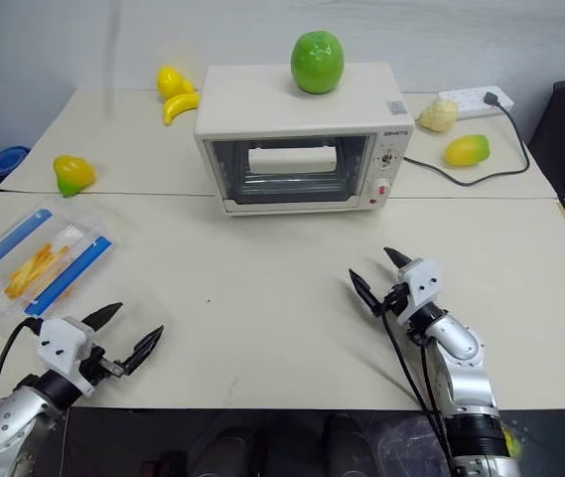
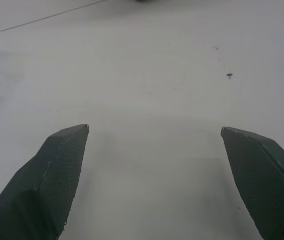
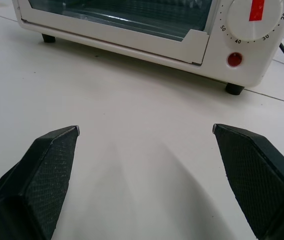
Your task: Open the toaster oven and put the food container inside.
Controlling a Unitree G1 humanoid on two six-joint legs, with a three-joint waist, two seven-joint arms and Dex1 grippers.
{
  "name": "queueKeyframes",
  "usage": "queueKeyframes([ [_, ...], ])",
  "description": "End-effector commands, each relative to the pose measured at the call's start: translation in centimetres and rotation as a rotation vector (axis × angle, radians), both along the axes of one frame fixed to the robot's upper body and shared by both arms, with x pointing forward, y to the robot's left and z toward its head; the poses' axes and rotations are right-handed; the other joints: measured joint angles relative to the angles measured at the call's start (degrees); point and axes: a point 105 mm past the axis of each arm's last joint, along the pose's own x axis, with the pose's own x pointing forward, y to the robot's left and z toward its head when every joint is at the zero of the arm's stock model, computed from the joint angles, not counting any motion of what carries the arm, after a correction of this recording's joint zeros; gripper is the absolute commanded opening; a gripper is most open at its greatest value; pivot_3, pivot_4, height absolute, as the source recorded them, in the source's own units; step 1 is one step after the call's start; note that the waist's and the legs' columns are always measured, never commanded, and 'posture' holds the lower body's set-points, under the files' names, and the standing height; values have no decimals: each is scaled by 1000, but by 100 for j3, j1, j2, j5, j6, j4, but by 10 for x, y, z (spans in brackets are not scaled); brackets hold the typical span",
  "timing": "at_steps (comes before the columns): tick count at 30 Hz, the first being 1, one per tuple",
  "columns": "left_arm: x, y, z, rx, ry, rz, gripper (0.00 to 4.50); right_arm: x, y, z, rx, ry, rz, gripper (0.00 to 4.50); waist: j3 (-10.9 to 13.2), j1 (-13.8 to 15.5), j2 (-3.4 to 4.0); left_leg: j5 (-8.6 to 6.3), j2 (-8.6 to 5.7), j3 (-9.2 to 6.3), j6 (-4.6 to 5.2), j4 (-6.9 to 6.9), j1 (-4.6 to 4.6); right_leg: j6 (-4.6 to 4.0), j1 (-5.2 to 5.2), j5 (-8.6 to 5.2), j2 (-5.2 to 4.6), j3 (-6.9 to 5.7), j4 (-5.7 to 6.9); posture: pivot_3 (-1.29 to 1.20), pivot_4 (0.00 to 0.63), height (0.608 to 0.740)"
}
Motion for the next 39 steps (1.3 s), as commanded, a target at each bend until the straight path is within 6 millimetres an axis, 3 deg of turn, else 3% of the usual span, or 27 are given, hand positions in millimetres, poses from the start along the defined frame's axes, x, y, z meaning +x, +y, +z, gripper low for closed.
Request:
queueKeyframes([
  [1,4,-4,19,-47,-38,-23,4500,-2,6,23,41,-49,88,4478,0,1,0,0,0,0,0,0,0,0,0,0,0,0,0,0,150,740],
  [4,9,-15,45,-248,-15,-159,4500,-4,14,53,66,-75,217,4478,2,2,3,1,2,-3,1,5,-2,0,-1,0,0,0,8,0,150,740],
  [7,18,-20,80,-313,-76,-279,4500,1,20,78,57,-67,312,4478,4,3,6,1,3,-8,0,10,-2,0,-1,0,-4,-2,11,0,150,740],
  [11,25,-41,117,-284,-106,-460,4500,16,26,102,7,-56,365,4478,3,-3,6,3,2,-14,-5,7,-5,-3,-2,-1,-2,-11,7,0,150,740],
  [14,30,-53,133,-292,-123,-533,4500,28,30,115,35,-67,362,4478,3,-14,6,3,2,-13,-5,4,-12,-2,-4,-1,1,-13,6,0,150,740],
  [21,36,-69,142,-302,-151,-592,4500,39,54,129,49,-101,414,4478,4,-76,6,3,0,-10,-5,5,-21,1,-6,1,4,-16,11,0,150,740],
  [29,45,-72,141,-299,-181,-555,4500,40,80,144,81,-144,499,4478,4,-125,6,9,2,-10,-14,9,-17,1,-11,1,7,-14,17,0,150,740],
  [37,55,-65,145,-331,-202,-504,4500,9,96,124,-24,-114,637,4478,4,-135,6,9,3,-10,-14,1,-21,1,-15,1,8,-13,18,0,150,740],
  [39,59,-60,153,-360,-232,-490,4124,-2,94,106,-101,-97,664,4500,4,-132,6,9,5,-10,-15,1,-21,1,-15,1,10,-14,18,0,150,740],
])
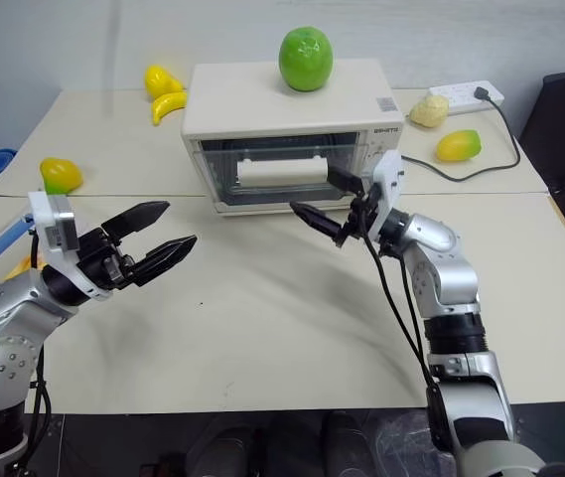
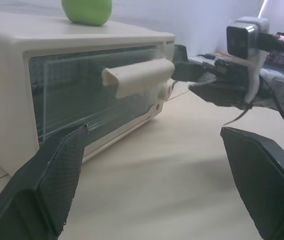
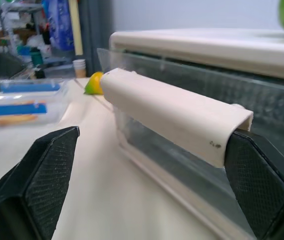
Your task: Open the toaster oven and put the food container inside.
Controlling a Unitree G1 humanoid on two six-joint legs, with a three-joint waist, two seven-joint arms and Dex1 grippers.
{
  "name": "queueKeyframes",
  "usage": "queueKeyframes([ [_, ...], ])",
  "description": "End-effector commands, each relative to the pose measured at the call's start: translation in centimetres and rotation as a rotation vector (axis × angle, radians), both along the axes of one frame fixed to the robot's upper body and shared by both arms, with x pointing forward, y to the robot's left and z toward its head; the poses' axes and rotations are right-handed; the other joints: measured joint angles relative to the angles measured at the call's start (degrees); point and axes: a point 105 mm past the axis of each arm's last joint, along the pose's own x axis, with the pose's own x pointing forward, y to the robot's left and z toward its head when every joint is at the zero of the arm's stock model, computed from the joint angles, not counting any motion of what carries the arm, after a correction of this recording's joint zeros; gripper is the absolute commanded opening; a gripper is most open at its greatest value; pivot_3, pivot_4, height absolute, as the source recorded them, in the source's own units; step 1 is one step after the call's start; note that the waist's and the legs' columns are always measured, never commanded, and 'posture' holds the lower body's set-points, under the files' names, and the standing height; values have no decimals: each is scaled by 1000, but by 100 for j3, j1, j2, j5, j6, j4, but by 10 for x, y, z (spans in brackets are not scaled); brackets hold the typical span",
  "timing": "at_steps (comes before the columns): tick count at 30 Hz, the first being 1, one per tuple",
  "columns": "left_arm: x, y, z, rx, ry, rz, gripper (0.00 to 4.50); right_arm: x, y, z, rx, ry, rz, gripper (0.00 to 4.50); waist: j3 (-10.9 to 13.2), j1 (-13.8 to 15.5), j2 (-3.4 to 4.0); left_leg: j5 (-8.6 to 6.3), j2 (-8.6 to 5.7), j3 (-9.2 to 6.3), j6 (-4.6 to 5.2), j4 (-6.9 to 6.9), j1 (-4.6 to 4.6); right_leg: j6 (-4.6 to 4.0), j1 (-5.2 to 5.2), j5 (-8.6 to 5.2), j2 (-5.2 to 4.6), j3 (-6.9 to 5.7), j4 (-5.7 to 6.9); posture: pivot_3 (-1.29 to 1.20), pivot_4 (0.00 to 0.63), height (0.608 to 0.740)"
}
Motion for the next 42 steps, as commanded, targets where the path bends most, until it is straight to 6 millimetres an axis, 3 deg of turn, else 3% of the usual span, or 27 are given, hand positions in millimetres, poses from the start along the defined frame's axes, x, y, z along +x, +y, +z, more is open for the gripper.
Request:
queueKeyframes([
  [1,6,10,20,-53,-65,33,3904,-27,10,-14,-129,-74,115,4500,0,-4,0,0,0,1,0,1,0,0,0,0,1,0,0,0,150,740],
  [4,25,12,30,-48,-80,81,3011,-29,6,-29,-206,-100,113,4500,1,-7,-2,0,-2,10,0,7,4,0,-1,0,3,-4,-2,0,150,740],
  [9,62,1,28,15,-65,121,1447,-27,6,-35,-207,-108,98,4500,1,9,-2,3,-4,13,-4,9,13,1,-2,0,8,-32,4,0,150,740],
  [14,90,-8,1,182,-64,165,43,-26,2,-42,-220,-117,67,4500,1,-12,-2,3,-4,13,-4,4,8,3,-4,1,11,-35,11,0,150,740],
  [18,88,-26,-16,179,-32,41,43,-25,-20,-57,-214,-105,-7,4500,1,22,-2,3,-5,9,-4,9,2,3,-3,1,9,-41,9,0,150,740],
  [26,83,-34,-52,242,26,1,43,-57,-77,-88,-208,-40,-150,4500,1,165,-3,4,-16,6,3,18,1,13,7,7,3,-42,3,0,150,740],
  [32,72,-37,-83,327,42,31,43,-71,-98,-77,-177,-33,-234,4500,1,147,-2,5,-13,14,2,20,15,13,9,7,3,-32,-1,0,150,740],
  [35,62,-35,-96,336,45,47,43,-71,-94,-65,-151,-55,-209,4500,1,151,-3,4,-10,15,2,18,16,13,7,7,2,-27,-2,0,150,740],
  [38,53,-22,-95,268,39,129,43,-69,-82,-52,-90,-100,-163,4500,0,148,-1,5,-10,11,2,20,18,13,12,7,-3,-27,-2,0,150,740],
  [42,21,24,-68,42,-8,287,944,-65,-51,-42,-1,-60,-18,4500,1,87,-2,4,-3,10,1,17,16,12,6,6,-2,-9,-3,0,150,740],
])
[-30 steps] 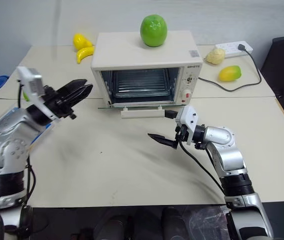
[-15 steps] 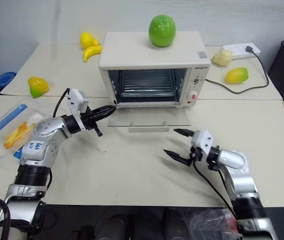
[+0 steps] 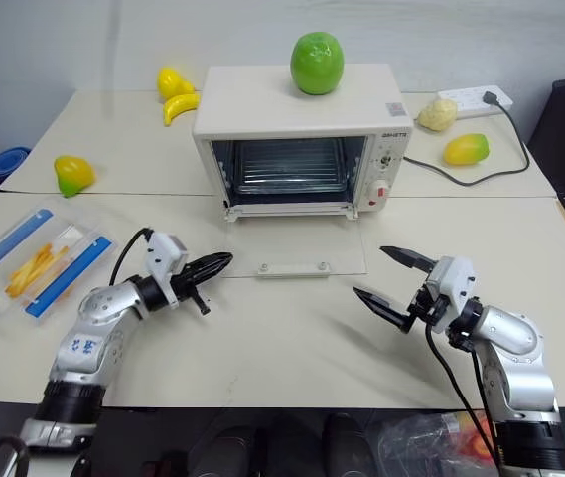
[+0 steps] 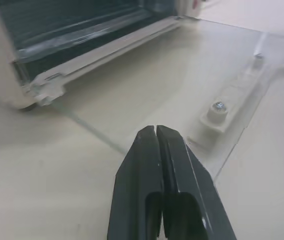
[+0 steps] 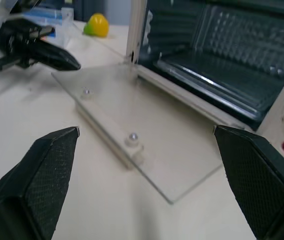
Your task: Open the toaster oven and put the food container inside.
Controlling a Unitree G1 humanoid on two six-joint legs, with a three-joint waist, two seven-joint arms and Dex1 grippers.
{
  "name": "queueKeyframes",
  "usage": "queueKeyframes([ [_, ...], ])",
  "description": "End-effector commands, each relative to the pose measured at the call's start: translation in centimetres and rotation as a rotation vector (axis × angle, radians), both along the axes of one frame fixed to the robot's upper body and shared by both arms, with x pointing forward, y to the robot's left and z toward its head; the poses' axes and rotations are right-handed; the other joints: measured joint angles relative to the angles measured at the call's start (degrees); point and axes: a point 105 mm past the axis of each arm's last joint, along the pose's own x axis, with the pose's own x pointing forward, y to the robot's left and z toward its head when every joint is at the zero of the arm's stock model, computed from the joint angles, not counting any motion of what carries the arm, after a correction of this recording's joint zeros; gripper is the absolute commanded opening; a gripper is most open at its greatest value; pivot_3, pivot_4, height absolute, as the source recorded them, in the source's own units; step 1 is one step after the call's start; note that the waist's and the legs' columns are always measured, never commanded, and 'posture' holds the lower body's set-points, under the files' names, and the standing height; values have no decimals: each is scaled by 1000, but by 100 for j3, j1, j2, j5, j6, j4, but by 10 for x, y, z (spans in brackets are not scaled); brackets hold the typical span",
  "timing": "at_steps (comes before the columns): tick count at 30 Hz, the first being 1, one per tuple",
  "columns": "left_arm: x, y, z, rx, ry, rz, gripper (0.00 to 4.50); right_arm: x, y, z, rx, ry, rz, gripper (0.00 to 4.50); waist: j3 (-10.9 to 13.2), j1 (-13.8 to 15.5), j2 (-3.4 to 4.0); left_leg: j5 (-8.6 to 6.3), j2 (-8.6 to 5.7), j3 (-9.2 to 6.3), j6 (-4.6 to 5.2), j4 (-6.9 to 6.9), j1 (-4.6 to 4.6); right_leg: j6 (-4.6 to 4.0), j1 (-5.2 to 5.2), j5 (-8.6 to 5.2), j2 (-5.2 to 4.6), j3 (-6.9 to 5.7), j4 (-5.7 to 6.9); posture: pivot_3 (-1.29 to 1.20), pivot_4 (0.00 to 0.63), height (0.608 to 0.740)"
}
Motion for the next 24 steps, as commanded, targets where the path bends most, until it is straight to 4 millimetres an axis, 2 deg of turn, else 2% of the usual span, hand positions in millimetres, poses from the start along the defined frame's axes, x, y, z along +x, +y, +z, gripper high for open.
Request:
queueKeyframes([
  [1,-28,39,38,-121,-129,115,1245,-7,25,14,68,-16,144,4500,1,-22,-2,0,3,-8,-2,-1,-5,-4,-1,-2,0,12,-1,0,150,740],
  [4,-65,86,43,-174,-131,313,2211,-10,43,16,70,-60,219,4500,0,20,-1,-2,10,-15,-6,-4,-6,-11,1,-6,2,11,-7,0,150,740],
  [7,-101,120,43,-230,-122,504,3126,-11,53,19,81,-112,247,4500,1,31,-1,-7,8,-12,-1,-4,-5,-11,4,-6,-1,17,-13,0,150,740],
  [11,-168,182,26,-373,-91,881,4331,-14,65,24,106,-186,285,4500,-2,58,-11,-14,4,-11,10,-2,5,-11,17,-6,-5,18,-18,0,150,740],
  [12,-179,191,22,-397,-87,944,4483,-15,66,25,107,-196,294,4500,-2,65,-13,-14,4,-13,10,-2,3,-11,17,-6,-5,16,-20,0,150,740],
  [14,-194,209,15,-469,-83,1089,4483,-17,68,25,112,-213,316,4500,-3,99,-18,-15,2,-16,13,-1,3,-11,21,-6,-8,12,-22,0,150,740],
  [16,-199,222,6,-543,-42,1195,4483,-19,71,28,116,-247,335,4500,-5,101,-22,-17,-2,-20,15,0,4,-11,25,-6,-12,8,-22,0,150,740],
  [18,-191,227,0,-572,31,1224,4483,-19,74,30,122,-262,338,4500,-8,76,-26,-18,-3,-19,17,-1,10,-11,27,-6,-12,10,-19,0,150,740],
  [21,-167,233,15,-633,50,1178,4483,-20,77,29,111,-259,362,4500,-11,70,-33,-17,-2,-21,14,-2,11,-13,24,-7,-9,9,-12,0,150,740],
  [24,-142,243,27,-638,141,1184,4483,-19,78,27,99,-251,369,4500,-14,55,-37,-15,-2,-28,9,-2,10,-15,22,-8,-10,6,-8,0,150,740],
])
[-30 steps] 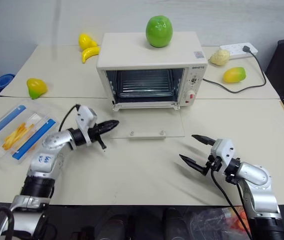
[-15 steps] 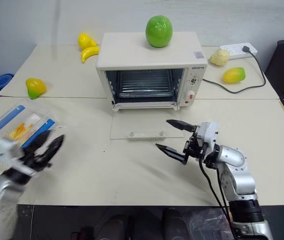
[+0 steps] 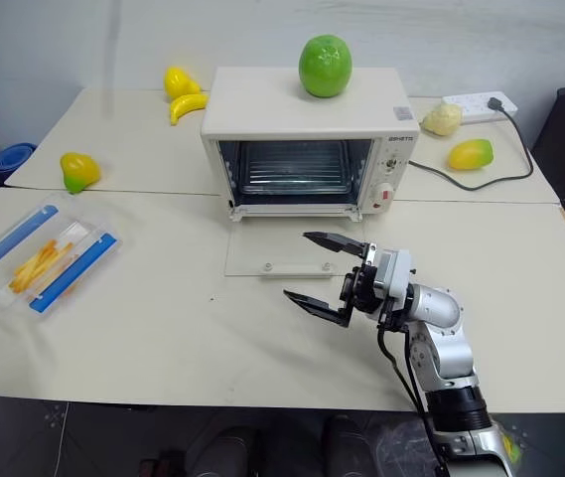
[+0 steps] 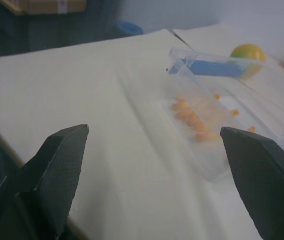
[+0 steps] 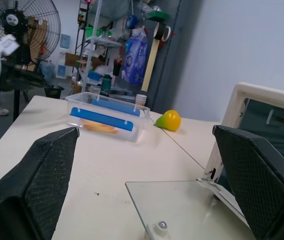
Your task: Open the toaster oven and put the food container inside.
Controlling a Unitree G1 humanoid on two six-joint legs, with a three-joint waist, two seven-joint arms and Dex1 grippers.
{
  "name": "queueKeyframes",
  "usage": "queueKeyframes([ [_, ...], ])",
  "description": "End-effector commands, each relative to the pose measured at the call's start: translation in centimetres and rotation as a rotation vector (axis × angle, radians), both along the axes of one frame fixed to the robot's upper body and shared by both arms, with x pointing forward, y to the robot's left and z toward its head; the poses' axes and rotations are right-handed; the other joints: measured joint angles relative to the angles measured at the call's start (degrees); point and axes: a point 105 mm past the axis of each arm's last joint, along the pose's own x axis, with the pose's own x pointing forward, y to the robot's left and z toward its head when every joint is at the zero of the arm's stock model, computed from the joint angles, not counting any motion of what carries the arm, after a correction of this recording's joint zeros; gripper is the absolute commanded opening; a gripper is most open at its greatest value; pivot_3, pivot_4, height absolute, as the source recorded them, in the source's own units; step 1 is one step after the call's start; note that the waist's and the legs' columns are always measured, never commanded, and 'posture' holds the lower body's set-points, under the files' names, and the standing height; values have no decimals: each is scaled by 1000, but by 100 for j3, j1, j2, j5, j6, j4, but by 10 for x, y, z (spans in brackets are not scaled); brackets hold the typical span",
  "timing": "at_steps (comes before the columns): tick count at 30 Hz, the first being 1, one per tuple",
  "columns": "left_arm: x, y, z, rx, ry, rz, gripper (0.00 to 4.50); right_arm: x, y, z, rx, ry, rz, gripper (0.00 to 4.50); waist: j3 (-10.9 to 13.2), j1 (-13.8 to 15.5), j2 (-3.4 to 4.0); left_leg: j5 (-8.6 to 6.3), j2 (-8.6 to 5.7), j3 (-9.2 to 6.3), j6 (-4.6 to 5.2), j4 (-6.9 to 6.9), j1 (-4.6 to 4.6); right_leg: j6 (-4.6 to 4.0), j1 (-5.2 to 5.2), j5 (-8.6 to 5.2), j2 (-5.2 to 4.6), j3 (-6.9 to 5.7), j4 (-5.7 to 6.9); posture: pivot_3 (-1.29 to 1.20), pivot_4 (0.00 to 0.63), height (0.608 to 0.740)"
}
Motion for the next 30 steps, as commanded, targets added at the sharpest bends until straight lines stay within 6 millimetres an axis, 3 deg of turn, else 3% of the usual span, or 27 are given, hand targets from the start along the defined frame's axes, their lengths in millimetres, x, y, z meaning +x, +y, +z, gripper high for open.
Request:
queueKeyframes([
  [1,14,13,12,-44,92,18,4483,-2,0,3,-6,-29,9,4500,-1,-17,-2,0,0,-1,-1,0,-1,0,-1,0,1,0,-1,0,150,740],
  [7,36,32,3,-103,353,43,4483,-3,-1,0,-6,-20,-15,4500,0,-139,3,1,2,6,-8,-15,-4,-1,-14,-1,9,2,12,0,150,740],
  [10,51,30,6,-120,355,9,4483,-1,-2,0,-1,-22,-38,4500,0,-156,3,1,0,8,-8,-16,-6,-1,-15,0,7,3,12,0,150,740],
  [13,65,25,8,-138,349,-40,3943,-1,-3,0,-2,-26,-51,4500,-1,-149,2,3,0,8,-12,-14,-5,-1,-16,0,6,3,7,0,150,740],
  [23,82,14,19,-83,356,-127,973,4,-10,-1,-25,-41,-113,4500,0,-151,3,6,0,11,-17,-14,-7,-1,-22,0,5,5,9,0,150,740],
  [26,94,-6,42,-9,277,-232,281,4,-12,-2,-37,-37,-128,4500,0,-151,2,7,0,10,-19,-14,-6,-1,-22,0,4,5,8,0,150,740],
  [30,109,-71,85,104,121,-575,116,5,-17,-4,-60,-25,-155,4500,0,-127,-5,8,-1,5,-19,-12,-15,-1,-22,0,-2,1,7,0,150,740],
])
